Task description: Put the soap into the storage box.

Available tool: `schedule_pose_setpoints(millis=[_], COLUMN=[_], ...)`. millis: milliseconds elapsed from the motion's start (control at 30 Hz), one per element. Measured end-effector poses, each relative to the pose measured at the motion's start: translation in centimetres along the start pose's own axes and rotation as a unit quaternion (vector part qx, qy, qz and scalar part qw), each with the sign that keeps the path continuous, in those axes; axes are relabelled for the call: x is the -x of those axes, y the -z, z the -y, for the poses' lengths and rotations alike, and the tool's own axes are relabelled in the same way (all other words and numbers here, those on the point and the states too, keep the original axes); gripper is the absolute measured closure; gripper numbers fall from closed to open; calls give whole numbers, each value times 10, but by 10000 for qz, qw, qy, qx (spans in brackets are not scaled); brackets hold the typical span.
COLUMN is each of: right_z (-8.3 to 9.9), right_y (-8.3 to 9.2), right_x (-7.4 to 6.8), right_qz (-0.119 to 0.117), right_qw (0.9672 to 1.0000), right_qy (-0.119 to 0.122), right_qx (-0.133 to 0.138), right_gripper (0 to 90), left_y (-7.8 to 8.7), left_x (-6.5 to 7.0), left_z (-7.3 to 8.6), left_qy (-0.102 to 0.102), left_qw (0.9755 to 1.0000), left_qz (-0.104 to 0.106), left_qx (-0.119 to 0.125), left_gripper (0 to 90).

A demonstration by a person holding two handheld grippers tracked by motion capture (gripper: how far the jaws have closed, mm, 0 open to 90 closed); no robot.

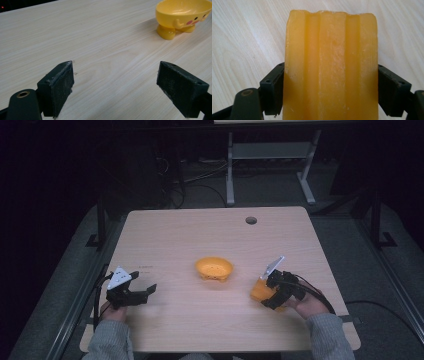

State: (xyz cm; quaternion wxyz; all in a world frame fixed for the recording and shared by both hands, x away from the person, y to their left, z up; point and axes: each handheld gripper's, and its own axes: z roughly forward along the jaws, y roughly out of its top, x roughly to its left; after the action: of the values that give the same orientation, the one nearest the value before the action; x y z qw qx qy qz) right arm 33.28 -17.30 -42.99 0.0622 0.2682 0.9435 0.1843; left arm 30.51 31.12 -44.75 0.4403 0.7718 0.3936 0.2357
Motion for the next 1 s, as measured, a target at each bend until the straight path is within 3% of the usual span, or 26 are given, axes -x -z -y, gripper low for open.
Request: schedule_pose_setpoints(millis=[333,1000], right_z=[-9,-32], right_y=[2,12], right_x=[9,20], right_qz=[-83,-93], right_qw=[10000,9998], right_qy=[-24,145], right_qx=[19,38], right_gripper=[212,212], left_y=[0,1], left_x=[0,0], left_z=[0,0], left_qy=[17,13], left_qw=[10000,10000], left_qz=[6,0], left_qx=[19,6], left_gripper=[138,138])
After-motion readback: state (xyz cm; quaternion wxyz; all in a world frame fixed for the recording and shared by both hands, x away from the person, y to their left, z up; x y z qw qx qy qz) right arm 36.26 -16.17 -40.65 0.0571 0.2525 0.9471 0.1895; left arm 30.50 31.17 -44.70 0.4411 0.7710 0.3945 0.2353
